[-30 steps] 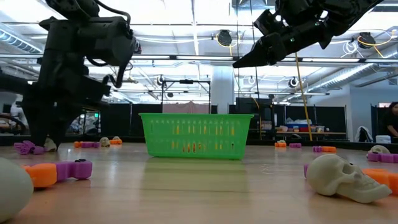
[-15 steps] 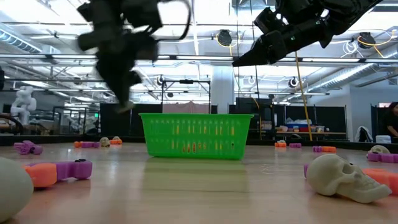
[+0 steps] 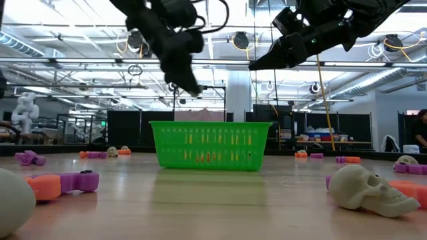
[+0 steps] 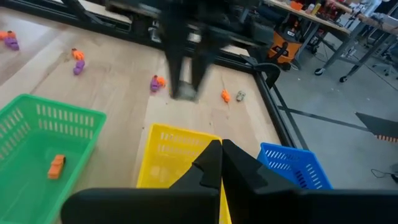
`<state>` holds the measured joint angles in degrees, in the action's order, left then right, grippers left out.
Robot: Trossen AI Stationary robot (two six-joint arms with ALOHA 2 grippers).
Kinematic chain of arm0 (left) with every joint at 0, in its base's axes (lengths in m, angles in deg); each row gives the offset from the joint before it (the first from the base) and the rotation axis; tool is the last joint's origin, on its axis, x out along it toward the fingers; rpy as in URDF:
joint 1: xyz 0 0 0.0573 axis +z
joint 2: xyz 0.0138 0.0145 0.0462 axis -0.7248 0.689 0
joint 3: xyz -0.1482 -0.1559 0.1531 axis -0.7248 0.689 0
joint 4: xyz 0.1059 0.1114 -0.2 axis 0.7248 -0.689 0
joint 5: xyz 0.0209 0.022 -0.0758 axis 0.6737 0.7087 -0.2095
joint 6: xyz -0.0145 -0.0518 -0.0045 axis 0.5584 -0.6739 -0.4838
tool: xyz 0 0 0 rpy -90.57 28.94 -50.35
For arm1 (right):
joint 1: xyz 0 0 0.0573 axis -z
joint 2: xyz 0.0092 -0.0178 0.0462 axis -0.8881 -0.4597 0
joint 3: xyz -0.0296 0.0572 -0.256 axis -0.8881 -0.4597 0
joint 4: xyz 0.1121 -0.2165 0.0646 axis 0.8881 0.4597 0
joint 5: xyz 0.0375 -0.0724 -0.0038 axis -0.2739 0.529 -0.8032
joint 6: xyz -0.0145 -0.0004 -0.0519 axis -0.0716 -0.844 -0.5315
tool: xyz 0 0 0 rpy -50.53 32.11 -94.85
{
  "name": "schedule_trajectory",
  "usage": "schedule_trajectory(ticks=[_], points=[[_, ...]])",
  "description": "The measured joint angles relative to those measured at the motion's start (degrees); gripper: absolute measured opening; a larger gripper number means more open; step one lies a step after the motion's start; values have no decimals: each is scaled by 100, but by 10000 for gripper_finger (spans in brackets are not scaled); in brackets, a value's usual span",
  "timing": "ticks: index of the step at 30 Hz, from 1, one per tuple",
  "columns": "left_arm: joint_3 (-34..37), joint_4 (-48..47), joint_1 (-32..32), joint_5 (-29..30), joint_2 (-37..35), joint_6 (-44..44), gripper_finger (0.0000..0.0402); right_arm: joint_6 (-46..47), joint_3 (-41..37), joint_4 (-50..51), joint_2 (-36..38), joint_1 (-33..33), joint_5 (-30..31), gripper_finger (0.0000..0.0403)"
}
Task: Sort Halloween decoration
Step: Put the skull toy into the yellow bin
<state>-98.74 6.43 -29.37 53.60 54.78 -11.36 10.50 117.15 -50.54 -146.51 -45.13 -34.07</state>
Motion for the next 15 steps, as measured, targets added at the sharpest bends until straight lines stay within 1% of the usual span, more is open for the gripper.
schedule_trajectory(ticks=[7,15], points=[[-739,68,384,-32,933,210,52,-8,2,-55,0,0,0,0],[-1376,-100,572,-126,1852,354,51,-35,2,-44,0,0,-2,0]])
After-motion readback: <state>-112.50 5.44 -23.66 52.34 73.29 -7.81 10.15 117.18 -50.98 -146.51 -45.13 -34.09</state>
